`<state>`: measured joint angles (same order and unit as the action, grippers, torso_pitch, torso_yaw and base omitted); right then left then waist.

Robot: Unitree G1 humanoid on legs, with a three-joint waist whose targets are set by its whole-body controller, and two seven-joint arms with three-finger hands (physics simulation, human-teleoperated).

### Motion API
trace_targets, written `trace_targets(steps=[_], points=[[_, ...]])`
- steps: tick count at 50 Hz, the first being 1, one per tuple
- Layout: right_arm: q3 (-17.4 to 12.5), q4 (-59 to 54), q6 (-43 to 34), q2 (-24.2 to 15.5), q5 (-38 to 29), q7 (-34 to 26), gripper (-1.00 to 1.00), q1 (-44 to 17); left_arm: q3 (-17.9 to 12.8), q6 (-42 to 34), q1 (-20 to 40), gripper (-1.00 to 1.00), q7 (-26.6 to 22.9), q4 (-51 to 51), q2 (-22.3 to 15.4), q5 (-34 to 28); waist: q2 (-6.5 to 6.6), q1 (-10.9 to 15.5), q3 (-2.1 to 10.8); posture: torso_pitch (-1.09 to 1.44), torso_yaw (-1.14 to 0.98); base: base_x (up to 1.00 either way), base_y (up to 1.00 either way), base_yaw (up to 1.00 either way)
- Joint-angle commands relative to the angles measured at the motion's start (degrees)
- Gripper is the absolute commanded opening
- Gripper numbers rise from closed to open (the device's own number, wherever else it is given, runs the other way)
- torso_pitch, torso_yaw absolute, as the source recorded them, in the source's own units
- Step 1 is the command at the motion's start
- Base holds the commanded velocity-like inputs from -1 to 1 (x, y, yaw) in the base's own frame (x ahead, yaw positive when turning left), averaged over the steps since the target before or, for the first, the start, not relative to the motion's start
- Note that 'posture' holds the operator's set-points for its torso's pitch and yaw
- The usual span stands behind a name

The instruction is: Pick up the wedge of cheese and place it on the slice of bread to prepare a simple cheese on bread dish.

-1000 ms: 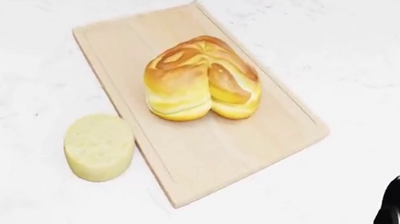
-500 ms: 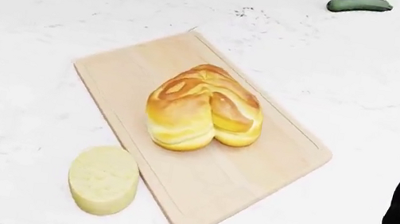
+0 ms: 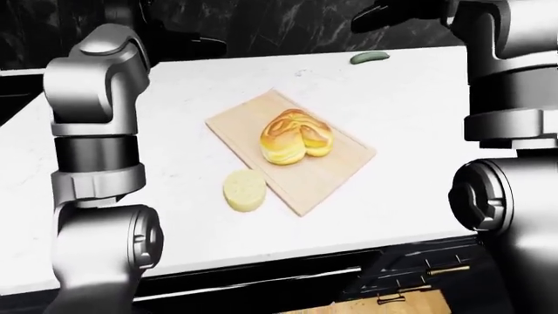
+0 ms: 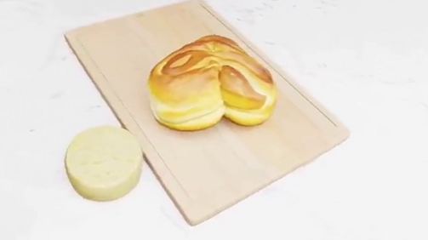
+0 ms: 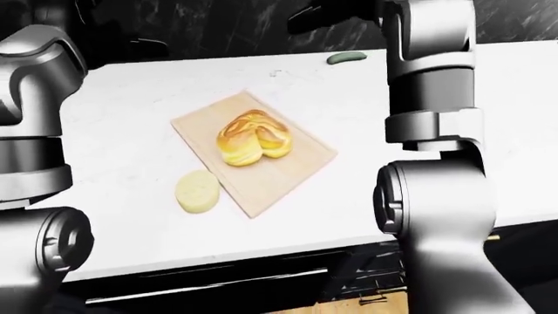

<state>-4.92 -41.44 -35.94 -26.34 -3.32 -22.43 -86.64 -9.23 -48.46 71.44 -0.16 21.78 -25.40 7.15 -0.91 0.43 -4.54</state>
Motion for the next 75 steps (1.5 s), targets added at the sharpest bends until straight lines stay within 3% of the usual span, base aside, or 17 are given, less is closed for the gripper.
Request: trace_targets(steps=[1, 3, 7, 14, 23, 32, 42, 59, 68, 75], points=[[0.98, 2.71, 0.33, -0.68, -1.79, -4.98, 1.00, -3.34, -0.77, 3.23, 2.69, 1.00, -0.28, -1.97, -1.39, -0.68, 0.02, 0.19, 2.60, 0.00, 0.00, 0.00, 0.00, 0.00], [2.78, 1.99, 0.86, -0.34, -4.51, -9.05, 1.00, -4.01, -0.96, 3.87, 2.60, 1.00, -0.59, -1.21, -1.92, -1.02, 0.90, -0.18, 2.51, 0.00, 0.00, 0.00, 0.00, 0.00], [4.12, -1.29, 5.58, 0.74, -10.19, -14.14, 1.00, -5.74, -1.24, 5.08, 2.50, 1.00, -1.11, 0.23, -2.87, -1.60, 1.35, -0.89, 2.82, 0.00, 0.00, 0.00, 0.00, 0.00], [3.57, -6.03, 11.76, 3.27, -16.51, -19.22, 1.00, -9.52, -1.80, 7.16, 2.12, 1.00, -1.61, 2.51, -3.82, -2.12, 1.94, -1.22, 3.11, 0.00, 0.00, 0.00, 0.00, 0.00], [4.97, -6.96, 17.39, 7.64, -23.04, -25.72, 1.00, -10.41, -2.32, 11.86, 2.40, 1.00, -2.39, 8.82, -6.04, -3.03, 2.26, -1.45, 3.26, 0.00, 0.00, 0.00, 0.00, 0.00], [5.80, -0.87, 20.32, 10.21, -28.50, -34.46, 1.00, -9.27, -2.46, 13.28, 2.46, 1.00, -2.78, 10.58, -7.19, -3.64, 2.50, -1.59, 2.77, 0.00, 0.00, 0.00, 0.00, 0.00], [7.24, 15.97, 15.10, 13.66, -34.40, -49.43, 1.00, -2.97, -2.32, 14.45, 3.39, 1.00, -2.88, 12.73, -7.46, -4.29, 2.86, -1.93, 2.46, 0.00, 0.00, 0.00, 0.00, 0.00], [8.70, 23.77, 16.93, 19.40, -42.62, -59.86, 1.00, -1.67, -2.47, 16.78, 3.49, 1.00, -3.04, 15.59, -7.89, -5.11, 3.90, -2.61, 2.49, 0.00, 0.00, 0.00, 0.00, 0.00], [10.73, 29.24, 22.56, 23.02, -45.74, -65.76, 1.00, 3.71, -2.68, 16.56, 3.06, 1.00, -3.21, 15.07, -8.37, -4.84, 4.11, -2.75, 2.71, 0.00, 0.00, 0.00, 0.00, 0.00], [10.42, 30.41, 27.46, 24.87, -46.18, -68.31, 1.00, 4.30, -2.72, 16.61, 2.96, 1.00, -3.20, 15.08, -8.44, -4.75, 4.41, -2.92, 2.81, 0.00, 0.00, 0.00, 0.00, 0.00]])
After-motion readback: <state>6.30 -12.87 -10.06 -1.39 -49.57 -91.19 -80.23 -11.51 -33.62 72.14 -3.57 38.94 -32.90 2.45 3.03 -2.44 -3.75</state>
